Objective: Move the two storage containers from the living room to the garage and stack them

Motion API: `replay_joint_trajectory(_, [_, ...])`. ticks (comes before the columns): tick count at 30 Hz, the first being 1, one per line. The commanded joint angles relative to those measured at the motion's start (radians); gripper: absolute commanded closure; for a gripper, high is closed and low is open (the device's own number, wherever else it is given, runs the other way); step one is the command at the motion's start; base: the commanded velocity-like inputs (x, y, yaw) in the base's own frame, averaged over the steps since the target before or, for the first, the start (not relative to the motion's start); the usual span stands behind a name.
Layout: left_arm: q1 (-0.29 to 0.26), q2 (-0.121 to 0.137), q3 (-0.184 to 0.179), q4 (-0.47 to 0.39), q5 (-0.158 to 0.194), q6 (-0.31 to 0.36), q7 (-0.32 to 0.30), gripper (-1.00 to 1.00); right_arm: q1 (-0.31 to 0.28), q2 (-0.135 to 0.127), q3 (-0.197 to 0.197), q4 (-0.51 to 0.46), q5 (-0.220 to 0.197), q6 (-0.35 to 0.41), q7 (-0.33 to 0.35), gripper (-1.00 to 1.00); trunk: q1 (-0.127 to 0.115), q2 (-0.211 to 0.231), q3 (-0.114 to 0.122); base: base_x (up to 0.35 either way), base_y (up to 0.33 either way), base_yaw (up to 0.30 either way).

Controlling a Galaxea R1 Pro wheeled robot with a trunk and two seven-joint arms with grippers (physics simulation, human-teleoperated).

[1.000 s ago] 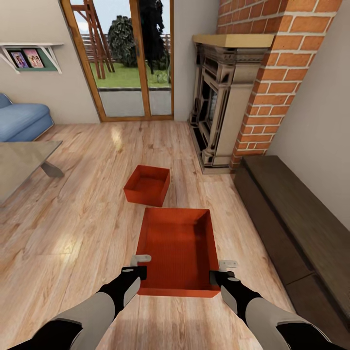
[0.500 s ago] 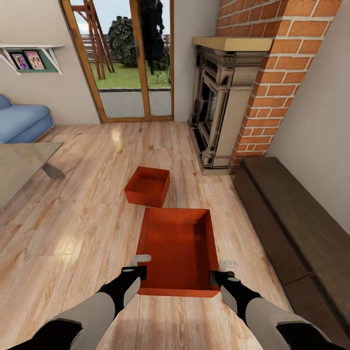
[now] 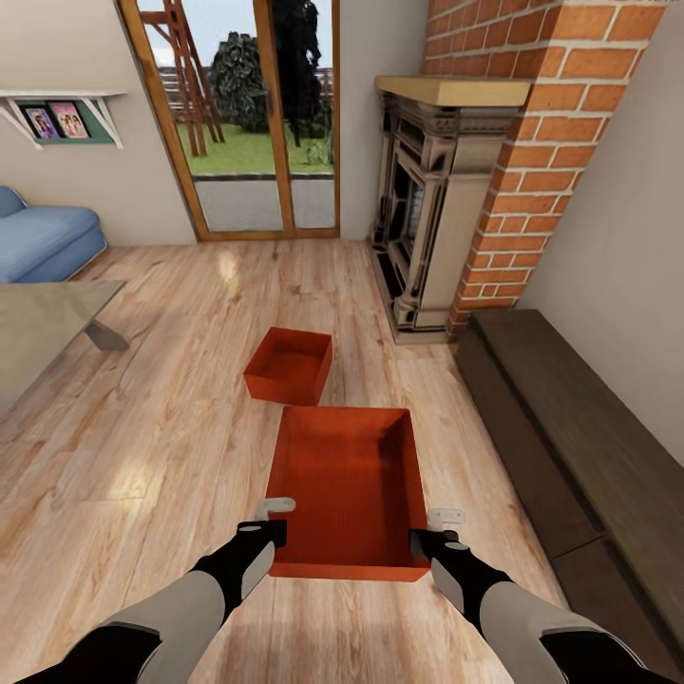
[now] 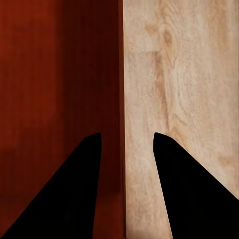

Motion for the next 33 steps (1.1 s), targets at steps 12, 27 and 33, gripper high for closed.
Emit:
replay_joint_trajectory(12, [0.0, 0.001, -0.004, -0.004, -0.014, 0.007, 0.024, 1.0, 0.0, 0.001, 0.007, 0.001, -0.016, -0.002, 0.006, 1.0, -0.046, 0.084, 0.037, 0.0, 0.0, 0.0])
replay_joint_trajectory(27, [0.0, 0.001, -0.003, -0.004, -0.014, 0.007, 0.024, 1.0, 0.0, 0.003, 0.007, 0.001, -0.015, -0.002, -0.002, 1.0, -0.104, 0.189, 0.084, 0.0, 0.0, 0.0])
replay_joint_trajectory(33, [0.0, 0.001, -0.003, -0.004, -0.014, 0.007, 0.024, 1.0, 0.0, 0.003, 0.007, 0.001, -0.015, -0.002, -0.002, 1.0, -0.127, 0.231, 0.103, 0.0, 0.0, 0.0])
